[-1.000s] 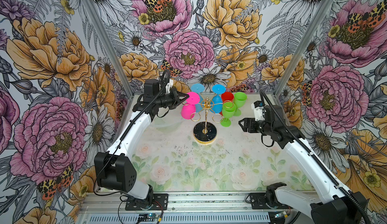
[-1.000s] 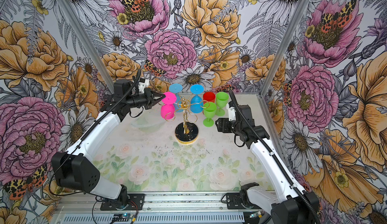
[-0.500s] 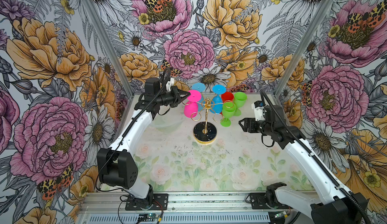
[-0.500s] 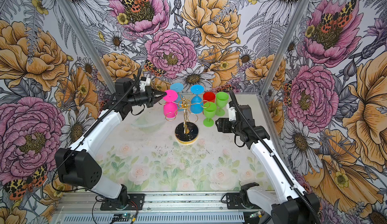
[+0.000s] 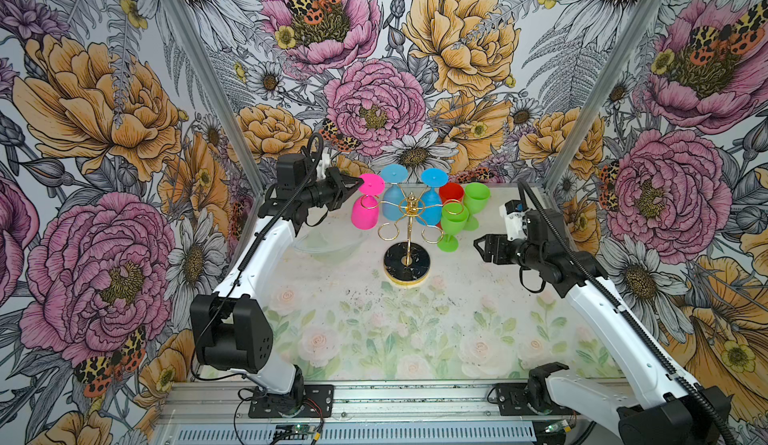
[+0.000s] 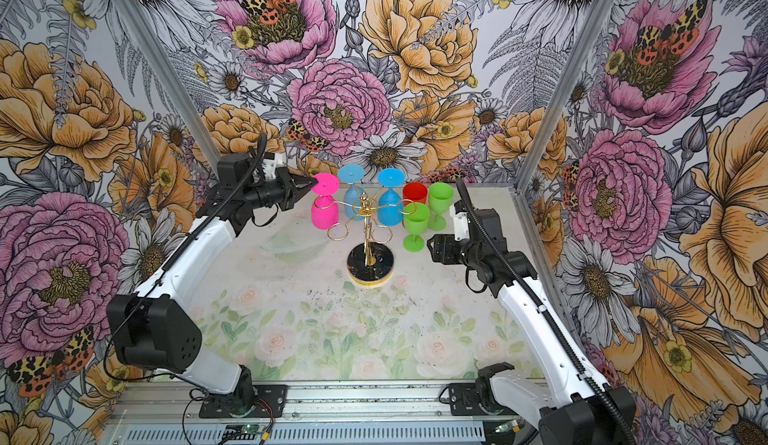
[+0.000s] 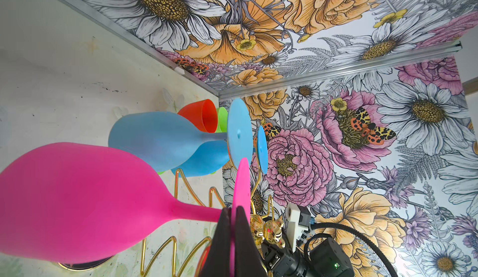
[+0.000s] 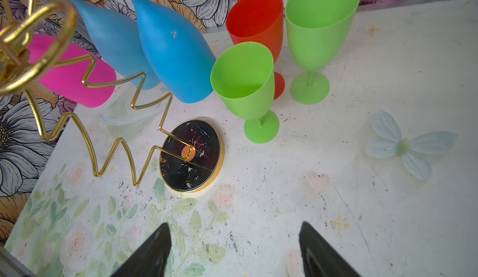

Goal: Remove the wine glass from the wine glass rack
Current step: 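Pull the pink glass off the rack toward the robot with the left gripper, then swing the held pink glass toward the robot and turn it upright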

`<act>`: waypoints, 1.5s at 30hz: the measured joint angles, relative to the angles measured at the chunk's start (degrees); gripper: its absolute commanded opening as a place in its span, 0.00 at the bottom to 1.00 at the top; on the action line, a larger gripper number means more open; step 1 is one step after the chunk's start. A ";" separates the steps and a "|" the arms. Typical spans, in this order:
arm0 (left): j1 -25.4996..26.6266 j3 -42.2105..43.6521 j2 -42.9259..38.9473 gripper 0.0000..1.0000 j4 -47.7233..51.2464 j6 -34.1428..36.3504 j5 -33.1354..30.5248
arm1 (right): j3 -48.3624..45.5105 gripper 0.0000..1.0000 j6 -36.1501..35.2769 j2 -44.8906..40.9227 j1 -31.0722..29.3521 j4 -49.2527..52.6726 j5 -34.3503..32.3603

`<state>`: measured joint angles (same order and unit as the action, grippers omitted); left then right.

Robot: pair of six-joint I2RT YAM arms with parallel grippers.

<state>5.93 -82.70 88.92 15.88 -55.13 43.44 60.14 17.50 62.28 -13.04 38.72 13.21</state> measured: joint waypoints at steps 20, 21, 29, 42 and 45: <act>-0.94 1.79 -18.08 0.00 12.96 17.20 -15.37 | 0.00 0.78 1.09 -0.02 0.00 0.00 0.61; -0.09 1.99 -19.56 0.00 14.58 19.19 -16.61 | 0.00 0.78 1.14 -0.02 0.00 0.00 0.61; 5.62 2.25 -31.43 0.00 23.37 32.68 -21.05 | 0.00 0.78 2.95 -0.02 0.00 0.00 0.59; 20.57 2.40 -38.12 0.00 25.18 44.74 -13.51 | -1.18 0.78 5.62 0.11 0.00 0.17 1.05; 26.53 2.40 -37.55 0.00 25.40 47.10 -12.85 | -1.18 0.78 5.64 0.11 0.00 0.17 1.40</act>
<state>32.47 -80.29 51.37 41.28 -8.03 30.59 58.96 23.14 62.39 -13.04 38.89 14.61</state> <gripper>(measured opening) 0.058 0.781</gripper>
